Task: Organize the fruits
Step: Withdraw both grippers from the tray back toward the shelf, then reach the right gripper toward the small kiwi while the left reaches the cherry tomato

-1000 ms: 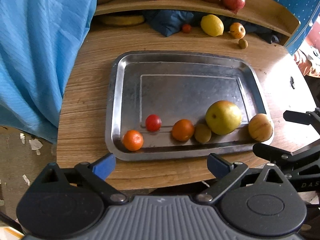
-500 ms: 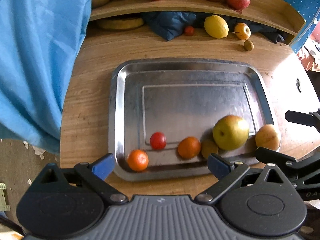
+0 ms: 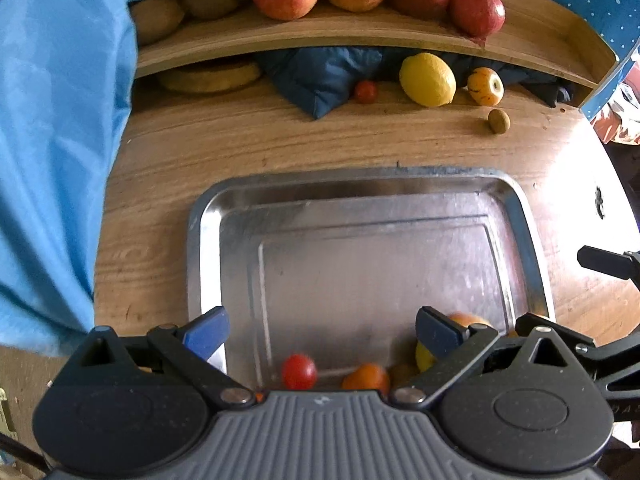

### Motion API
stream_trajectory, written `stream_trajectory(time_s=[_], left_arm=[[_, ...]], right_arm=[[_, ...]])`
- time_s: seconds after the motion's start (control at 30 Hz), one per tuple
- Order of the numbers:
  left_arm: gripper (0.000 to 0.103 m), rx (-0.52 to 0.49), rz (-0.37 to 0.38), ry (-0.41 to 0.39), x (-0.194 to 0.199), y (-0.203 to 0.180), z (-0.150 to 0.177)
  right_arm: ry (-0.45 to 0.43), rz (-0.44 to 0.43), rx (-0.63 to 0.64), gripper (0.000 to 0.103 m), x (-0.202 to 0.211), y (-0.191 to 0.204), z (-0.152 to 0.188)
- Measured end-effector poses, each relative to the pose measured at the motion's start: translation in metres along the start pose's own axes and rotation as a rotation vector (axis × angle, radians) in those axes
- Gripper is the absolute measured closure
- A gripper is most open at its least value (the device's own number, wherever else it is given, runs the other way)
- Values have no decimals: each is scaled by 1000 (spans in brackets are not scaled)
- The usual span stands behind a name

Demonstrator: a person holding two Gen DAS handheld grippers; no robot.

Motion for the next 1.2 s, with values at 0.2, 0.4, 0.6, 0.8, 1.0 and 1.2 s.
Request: stream_trajectory(time_s=[0.2,0.4,0.6,0.8,1.0,1.2], left_arm=[[1,-27,17,-4,-9,-8,-18],[1,-15,43,-8,-19,-12,-37],[1,-31,71,-8,-30,-20,-54],[1,-45,88,-4,-42,-26,-68],[1,-63,92,-19,-50,-34,-85],[1,-89,107,-48,-56,-44,-103]], right_arm=[[-16,35,-29,1,-4,-12,-9],[-23,59,-50,1,-11,-21,-17],[-21,83,-73,1,-18,-30,-23],[-15,118,-82,1,-25,-37,-29],[-19,152,-102,1,-32,-46,-39],[-30,188,-105,1,-40,-56,-54]])
Point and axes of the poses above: each gripper's, at about its wrist camera, not at the fingertips, and x roughly against the way its jaws point, y to its left, z to its underside, the point moved 3 cm from there along -x, roughly the way its jaws point, and after that the axes turned 14 degrees about -z, right-handed, at the moved point
